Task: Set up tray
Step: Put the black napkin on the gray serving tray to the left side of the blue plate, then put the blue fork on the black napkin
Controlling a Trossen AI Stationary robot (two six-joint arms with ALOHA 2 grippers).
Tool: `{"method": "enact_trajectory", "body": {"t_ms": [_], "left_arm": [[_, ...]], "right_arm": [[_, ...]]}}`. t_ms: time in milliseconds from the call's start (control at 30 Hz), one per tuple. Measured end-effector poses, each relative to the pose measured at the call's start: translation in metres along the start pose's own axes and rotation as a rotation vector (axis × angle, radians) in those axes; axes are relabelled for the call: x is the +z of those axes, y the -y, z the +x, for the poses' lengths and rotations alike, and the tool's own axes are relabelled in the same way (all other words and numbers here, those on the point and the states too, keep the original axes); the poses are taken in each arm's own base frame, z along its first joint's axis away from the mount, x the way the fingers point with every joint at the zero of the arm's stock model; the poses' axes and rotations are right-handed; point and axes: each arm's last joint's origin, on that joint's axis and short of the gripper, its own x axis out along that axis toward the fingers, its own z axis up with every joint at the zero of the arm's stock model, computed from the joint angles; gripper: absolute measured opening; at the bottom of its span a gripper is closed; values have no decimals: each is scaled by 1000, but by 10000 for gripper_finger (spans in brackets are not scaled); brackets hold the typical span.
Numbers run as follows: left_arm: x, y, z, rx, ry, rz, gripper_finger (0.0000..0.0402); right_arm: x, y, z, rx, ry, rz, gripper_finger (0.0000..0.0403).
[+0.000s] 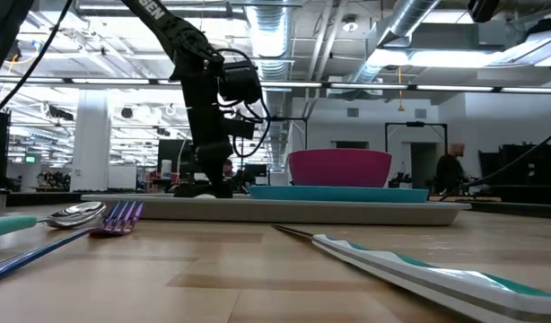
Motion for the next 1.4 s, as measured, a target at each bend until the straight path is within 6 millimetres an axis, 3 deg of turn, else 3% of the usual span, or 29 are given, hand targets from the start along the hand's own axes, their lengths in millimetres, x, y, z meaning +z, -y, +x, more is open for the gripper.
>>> {"method": "enact_trajectory", "body": {"t_ms": [200, 333, 567, 733, 967, 1233, 1400], "left_arm": [[1, 0, -1, 0, 5, -19, 49], [12, -3, -8, -1, 45, -42, 81], [35, -13, -31, 70, 104, -56, 137], [47, -19, -55, 56, 81, -131, 150], [51, -17, -120, -259, 222, -383, 136], [24, 11, -233, -400, 569, -287, 110], [3, 27, -276, -490, 695, -298, 107]], "right_arm": [[0, 0, 0, 0, 0, 0, 127], [0, 0, 0, -1, -3, -2, 127], [-1, 0, 0, -2, -10, -8, 127], [-3, 1, 0, -9, -26, -20, 127], [-6, 1, 0, 17, -67, -36, 127], [-14, 7, -6, -4, -172, -96, 127], [-27, 18, -20, -70, -364, -7, 127]]}}
